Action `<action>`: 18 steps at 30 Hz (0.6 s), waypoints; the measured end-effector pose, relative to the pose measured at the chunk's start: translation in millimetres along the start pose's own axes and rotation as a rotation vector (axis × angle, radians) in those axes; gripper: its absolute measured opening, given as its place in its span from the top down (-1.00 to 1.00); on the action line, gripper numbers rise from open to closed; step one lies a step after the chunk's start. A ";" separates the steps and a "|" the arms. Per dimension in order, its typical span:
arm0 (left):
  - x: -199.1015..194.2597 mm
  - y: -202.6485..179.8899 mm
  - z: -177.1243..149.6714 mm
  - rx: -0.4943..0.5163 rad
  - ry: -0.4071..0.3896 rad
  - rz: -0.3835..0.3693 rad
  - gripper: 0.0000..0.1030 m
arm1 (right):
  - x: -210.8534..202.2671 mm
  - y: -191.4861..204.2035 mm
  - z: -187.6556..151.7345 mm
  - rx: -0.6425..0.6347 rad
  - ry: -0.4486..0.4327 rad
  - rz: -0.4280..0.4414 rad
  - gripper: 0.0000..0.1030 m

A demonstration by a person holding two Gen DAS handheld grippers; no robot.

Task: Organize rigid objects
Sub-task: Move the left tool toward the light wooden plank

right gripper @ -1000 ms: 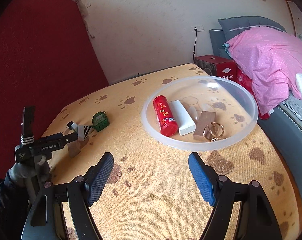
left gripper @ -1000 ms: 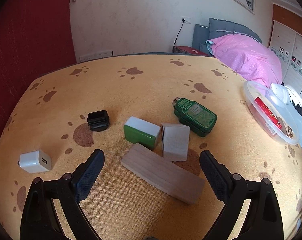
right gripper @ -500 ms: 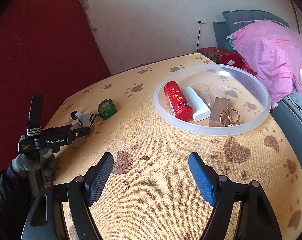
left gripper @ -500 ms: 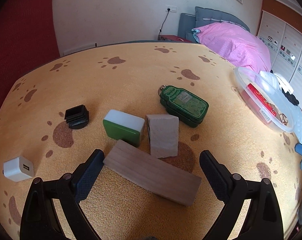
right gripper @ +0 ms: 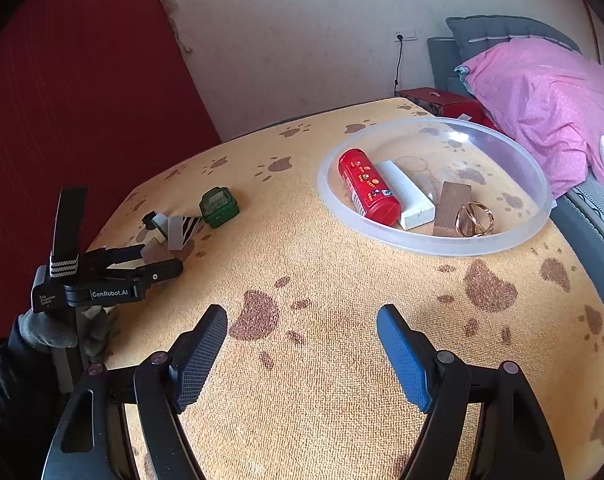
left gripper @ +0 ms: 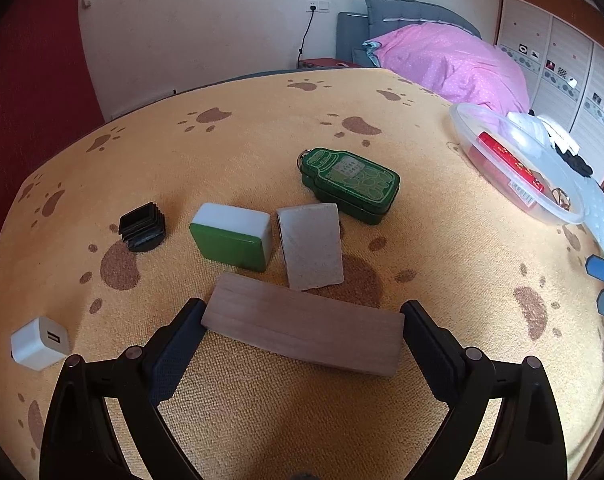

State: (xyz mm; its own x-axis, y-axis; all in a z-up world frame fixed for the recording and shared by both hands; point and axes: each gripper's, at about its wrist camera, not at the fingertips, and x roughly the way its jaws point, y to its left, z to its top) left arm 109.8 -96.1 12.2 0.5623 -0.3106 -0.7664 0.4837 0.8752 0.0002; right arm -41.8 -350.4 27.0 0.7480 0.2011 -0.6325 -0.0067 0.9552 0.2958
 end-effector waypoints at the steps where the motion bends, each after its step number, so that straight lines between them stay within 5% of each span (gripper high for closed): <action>1: 1.3 -1.2 0.1 0.006 0.006 0.007 -0.88 | 0.0 1.0 -0.4 -0.001 0.001 0.000 -0.57; 11: -0.3 -2.0 -2.6 0.008 -0.002 0.026 -0.86 | 6.9 11.3 -1.4 0.004 0.032 -0.002 -0.57; 18: -21.6 11.0 -8.5 -0.061 -0.093 0.000 -0.85 | 17.2 29.4 7.6 -0.019 0.050 0.009 -0.57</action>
State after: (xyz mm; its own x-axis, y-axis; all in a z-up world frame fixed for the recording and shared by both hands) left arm 97.3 -76.6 23.3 0.6232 -0.3411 -0.7037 0.4433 0.8954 -0.0414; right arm -24.1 -320.5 30.3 0.7140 0.2199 -0.6648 -0.0261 0.9571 0.2886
